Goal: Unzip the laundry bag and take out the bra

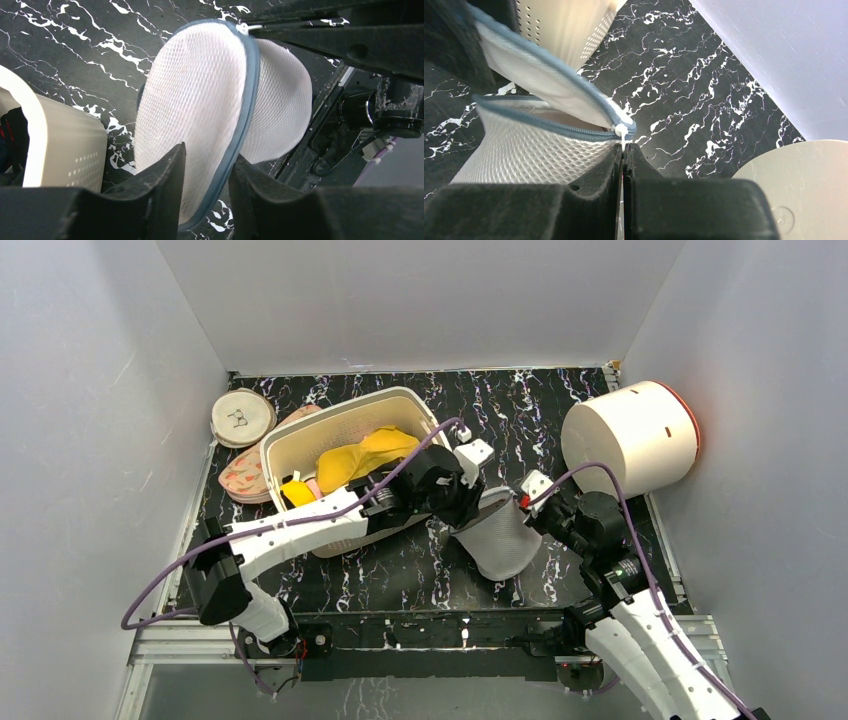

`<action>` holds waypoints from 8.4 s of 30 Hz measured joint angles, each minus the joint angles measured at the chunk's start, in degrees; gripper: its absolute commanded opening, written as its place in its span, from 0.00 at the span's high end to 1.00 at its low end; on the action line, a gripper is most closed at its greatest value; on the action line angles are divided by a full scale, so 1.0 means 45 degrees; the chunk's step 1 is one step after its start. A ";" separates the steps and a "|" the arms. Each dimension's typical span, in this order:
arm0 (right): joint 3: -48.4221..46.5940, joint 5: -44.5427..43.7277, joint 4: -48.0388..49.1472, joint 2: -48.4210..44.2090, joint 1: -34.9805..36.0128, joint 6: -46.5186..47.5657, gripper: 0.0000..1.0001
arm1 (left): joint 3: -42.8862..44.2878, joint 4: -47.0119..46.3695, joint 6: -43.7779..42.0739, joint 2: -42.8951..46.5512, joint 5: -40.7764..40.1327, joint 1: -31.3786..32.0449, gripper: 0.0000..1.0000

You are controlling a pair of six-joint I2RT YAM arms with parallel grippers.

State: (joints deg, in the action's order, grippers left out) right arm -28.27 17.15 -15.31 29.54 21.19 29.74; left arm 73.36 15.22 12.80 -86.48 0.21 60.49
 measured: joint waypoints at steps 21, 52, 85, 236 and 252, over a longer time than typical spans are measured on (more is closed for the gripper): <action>0.0000 0.0495 0.0010 -0.0403 -0.0034 0.0044 1.00 | 0.2569 0.0068 -0.0384 -0.2696 0.0010 0.0000 0.84; 0.0000 0.0447 0.0126 0.0262 0.0126 -0.0160 1.00 | -0.0801 0.0160 -0.0194 0.1996 0.0000 0.0083 1.00; 0.0000 0.1462 -0.0058 -0.0476 -0.0010 0.0087 1.00 | 0.2399 0.0656 -0.0699 -0.1812 -0.0364 0.0078 0.97; -0.2098 -1.0302 -0.0695 0.1243 0.7349 -2.2343 1.00 | -0.4483 -0.5989 -0.8082 0.2186 0.0588 0.0078 0.69; -0.3789 -1.0535 -0.3861 -0.0563 0.7349 -1.8457 0.25 | -0.0860 -0.2691 -0.6295 0.2089 0.0442 0.0170 1.00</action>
State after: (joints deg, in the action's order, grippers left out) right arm -45.32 -30.26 -32.69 27.00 54.26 -53.32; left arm 69.49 3.11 -15.53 -77.08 2.20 61.25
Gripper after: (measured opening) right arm 0.626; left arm 0.020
